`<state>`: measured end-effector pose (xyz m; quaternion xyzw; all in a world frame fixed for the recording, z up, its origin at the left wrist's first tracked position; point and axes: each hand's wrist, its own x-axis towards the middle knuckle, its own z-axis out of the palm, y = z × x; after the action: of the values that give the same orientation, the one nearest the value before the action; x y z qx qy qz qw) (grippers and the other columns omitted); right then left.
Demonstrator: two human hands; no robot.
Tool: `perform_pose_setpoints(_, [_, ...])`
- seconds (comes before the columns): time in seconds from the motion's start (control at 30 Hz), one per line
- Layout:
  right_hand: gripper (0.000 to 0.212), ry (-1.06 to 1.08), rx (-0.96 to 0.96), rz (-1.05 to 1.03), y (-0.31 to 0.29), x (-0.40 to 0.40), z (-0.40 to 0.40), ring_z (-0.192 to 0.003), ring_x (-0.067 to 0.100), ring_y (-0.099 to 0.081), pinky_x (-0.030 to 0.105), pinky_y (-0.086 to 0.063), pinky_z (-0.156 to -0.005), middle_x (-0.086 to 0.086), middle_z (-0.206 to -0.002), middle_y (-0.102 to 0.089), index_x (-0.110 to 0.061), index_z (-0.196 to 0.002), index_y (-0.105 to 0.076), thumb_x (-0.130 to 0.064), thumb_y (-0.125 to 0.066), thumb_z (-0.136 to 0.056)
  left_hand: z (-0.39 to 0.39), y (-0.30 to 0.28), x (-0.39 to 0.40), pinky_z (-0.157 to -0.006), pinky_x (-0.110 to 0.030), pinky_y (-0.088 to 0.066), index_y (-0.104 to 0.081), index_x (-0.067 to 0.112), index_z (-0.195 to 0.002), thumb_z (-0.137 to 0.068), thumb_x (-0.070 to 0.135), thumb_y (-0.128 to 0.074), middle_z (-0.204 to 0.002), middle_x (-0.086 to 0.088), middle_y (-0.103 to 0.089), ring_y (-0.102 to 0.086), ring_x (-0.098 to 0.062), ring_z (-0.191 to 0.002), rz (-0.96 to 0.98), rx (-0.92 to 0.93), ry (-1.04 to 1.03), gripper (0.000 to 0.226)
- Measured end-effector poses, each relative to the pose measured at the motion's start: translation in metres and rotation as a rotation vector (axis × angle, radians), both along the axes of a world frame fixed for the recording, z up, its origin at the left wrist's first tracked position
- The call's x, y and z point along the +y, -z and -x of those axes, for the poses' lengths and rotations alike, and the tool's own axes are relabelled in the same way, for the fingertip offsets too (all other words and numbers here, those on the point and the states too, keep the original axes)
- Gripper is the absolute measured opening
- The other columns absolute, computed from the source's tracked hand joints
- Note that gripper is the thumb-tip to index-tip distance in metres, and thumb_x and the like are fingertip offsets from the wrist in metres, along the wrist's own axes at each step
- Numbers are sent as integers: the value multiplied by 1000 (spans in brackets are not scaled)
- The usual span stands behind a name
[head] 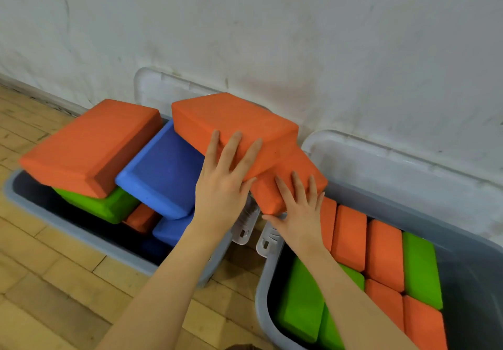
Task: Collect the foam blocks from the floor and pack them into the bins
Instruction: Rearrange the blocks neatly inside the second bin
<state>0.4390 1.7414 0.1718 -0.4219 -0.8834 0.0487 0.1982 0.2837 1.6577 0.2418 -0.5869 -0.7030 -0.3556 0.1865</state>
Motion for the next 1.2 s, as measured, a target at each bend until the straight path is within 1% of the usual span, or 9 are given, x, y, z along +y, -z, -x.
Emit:
perform_pose_setpoints(0.17, [75, 27, 47, -47, -22, -11, -24, -130, 45, -37, 72, -25, -98, 14, -141, -47, -26, -138, -36, -66, -47, -76, -3, -19, -2, -67, -40, -56, -40, 27, -138, -84, 23, -70, -144, -6, -36, -24, -39, -139, -78, -49, 42, 62])
perform_pose_setpoints(0.37, [75, 169, 114, -147, -61, -31, -77, -122, 36, -51, 67, -28, -101, 18, -130, -56, -16, -130, -45, -68, -48, -76, -41, -46, 15, -72, -44, -57, -41, 26, -137, -85, 31, -62, -140, -8, -41, -32, -41, -134, -140, 28, 124, 56])
perform_pose_setpoints(0.53, [80, 406, 216, -122, -87, -50, -130, -115, 26, -52, 63, -38, -99, 13, -120, -61, -7, -123, -56, -66, -55, -69, -89, -59, 25, -89, -47, -51, -41, 25, -137, -81, 31, -67, -140, -6, -38, -34, -41, -133, -193, 22, 242, 62])
perform_pose_setpoints(0.67, [79, 591, 409, -8, -118, -71, -166, -109, 19, -54, 40, -48, -83, -4, -123, -52, -21, -130, -49, -68, -62, -68, -125, -74, 20, -86, -53, -50, -38, 27, -138, -82, 32, -66, -141, -3, -34, -35, -39, -131, -212, -51, 303, 63])
perform_pose_setpoints(0.73, [71, 635, 470, -10, -130, -78, -185, -106, 15, -56, 30, -40, -72, -10, -120, -50, -26, -130, -48, -59, -69, -71, -143, -84, 16, -85, -54, -50, -38, 25, -138, -80, 33, -68, -139, -4, -34, -38, -39, -128, -228, -121, 317, 66])
perform_pose_setpoints(0.83, [70, 671, 517, -61, -143, -86, -211, -110, 12, -53, 28, -36, -74, -11, -121, -50, -29, -134, -44, -53, -71, -73, -170, -94, 7, -76, -46, -54, -42, 21, -137, -78, 35, -69, -134, -9, -41, -47, -35, -119, -240, -229, 307, 67])
perform_pose_setpoints(0.93, [74, 665, 524, -114, -151, -92, -227, -110, 13, -55, 27, -39, -74, -7, -125, -54, -35, -139, -39, -61, -65, -74, -197, -94, -7, -69, -37, -50, -46, 20, -136, -77, 49, -65, -128, -11, -48, -53, -30, -111, -166, -328, 237, 68])
perform_pose_setpoints(1.1, [64, 603, 342, -197, -151, -96, -242, -89, 22, -65, 33, -51, -61, 2, -111, -62, -28, -125, -59, -67, -46, -76, -234, -83, -29, -68, -35, -46, -44, 25, -135, -72, 66, -53, -126, -7, -49, -55, -28, -108, 41, -439, 130, 76])
perform_pose_setpoints(1.2, [67, 598, 243, -115, -145, -92, -244, -103, 24, -60, 39, -52, -68, 1, -121, -56, -30, -129, -55, -71, -40, -78, -240, -72, -31, -73, -40, -44, -43, 22, -136, -74, 63, -59, -131, -5, -43, -50, -29, -111, 189, -495, 62, 76])
